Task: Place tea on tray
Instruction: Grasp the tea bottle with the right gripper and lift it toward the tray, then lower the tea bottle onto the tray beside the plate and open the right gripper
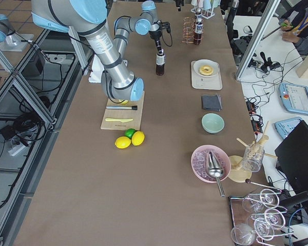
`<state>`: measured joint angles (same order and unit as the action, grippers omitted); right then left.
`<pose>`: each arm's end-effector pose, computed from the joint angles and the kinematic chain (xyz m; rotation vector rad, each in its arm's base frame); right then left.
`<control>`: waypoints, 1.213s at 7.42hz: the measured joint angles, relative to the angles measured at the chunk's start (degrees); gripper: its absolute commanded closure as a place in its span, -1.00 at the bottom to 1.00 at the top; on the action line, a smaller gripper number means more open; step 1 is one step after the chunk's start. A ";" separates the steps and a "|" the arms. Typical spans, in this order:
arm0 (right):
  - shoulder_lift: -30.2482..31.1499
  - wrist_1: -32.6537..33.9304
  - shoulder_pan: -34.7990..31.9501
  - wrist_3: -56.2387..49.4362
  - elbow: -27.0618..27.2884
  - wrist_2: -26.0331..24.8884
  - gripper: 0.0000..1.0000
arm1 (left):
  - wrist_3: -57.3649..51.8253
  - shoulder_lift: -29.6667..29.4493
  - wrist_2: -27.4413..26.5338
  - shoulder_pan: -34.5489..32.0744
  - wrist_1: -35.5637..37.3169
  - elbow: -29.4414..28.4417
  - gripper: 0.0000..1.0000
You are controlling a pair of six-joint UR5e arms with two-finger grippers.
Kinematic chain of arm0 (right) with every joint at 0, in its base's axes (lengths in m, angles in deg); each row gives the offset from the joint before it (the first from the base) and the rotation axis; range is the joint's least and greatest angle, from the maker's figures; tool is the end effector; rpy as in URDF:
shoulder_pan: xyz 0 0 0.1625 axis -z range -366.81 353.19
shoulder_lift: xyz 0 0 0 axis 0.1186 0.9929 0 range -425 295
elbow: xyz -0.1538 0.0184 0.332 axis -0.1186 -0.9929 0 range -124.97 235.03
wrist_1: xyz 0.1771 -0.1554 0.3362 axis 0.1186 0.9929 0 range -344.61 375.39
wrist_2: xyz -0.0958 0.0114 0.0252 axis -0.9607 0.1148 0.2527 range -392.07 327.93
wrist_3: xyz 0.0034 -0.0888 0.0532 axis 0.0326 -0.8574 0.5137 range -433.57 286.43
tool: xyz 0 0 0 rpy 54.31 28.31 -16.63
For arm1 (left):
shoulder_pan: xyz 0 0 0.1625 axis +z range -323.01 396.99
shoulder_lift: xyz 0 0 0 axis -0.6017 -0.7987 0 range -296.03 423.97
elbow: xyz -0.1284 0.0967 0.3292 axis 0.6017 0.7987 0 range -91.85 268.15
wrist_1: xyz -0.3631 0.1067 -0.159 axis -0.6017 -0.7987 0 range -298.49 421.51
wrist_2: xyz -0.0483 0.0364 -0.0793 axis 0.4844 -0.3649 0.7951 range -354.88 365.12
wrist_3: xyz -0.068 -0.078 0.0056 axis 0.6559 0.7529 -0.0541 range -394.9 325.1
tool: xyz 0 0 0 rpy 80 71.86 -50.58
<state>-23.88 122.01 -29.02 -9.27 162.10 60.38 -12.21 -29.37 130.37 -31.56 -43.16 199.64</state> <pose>-0.4861 -0.3377 0.0406 0.3131 -0.8031 -0.0754 0.1161 -0.4965 0.3670 0.3965 0.7976 0.1918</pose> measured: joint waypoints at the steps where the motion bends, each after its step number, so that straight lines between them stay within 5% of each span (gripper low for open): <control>1: -0.22 0.10 -0.38 -1.07 0.11 0.16 1.00 | -0.01 0.00 0.00 -0.01 0.00 0.02 -0.94; 4: -2.75 2.23 -7.65 -6.64 -0.38 4.88 1.00 | -0.09 0.72 1.15 -1.07 -0.17 0.92 -0.94; 6: -3.71 0.78 -15.22 -11.82 -4.67 9.88 1.00 | -1.67 7.95 6.70 -5.60 -5.74 1.54 -0.94; 9: -10.22 -9.69 -24.03 -15.09 -24.17 15.97 1.00 | -2.06 17.39 12.15 -10.87 -16.42 1.70 -0.94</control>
<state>-34.11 112.32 -53.05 -24.37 137.92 76.34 -14.26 -11.98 142.51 -42.43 -59.59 201.34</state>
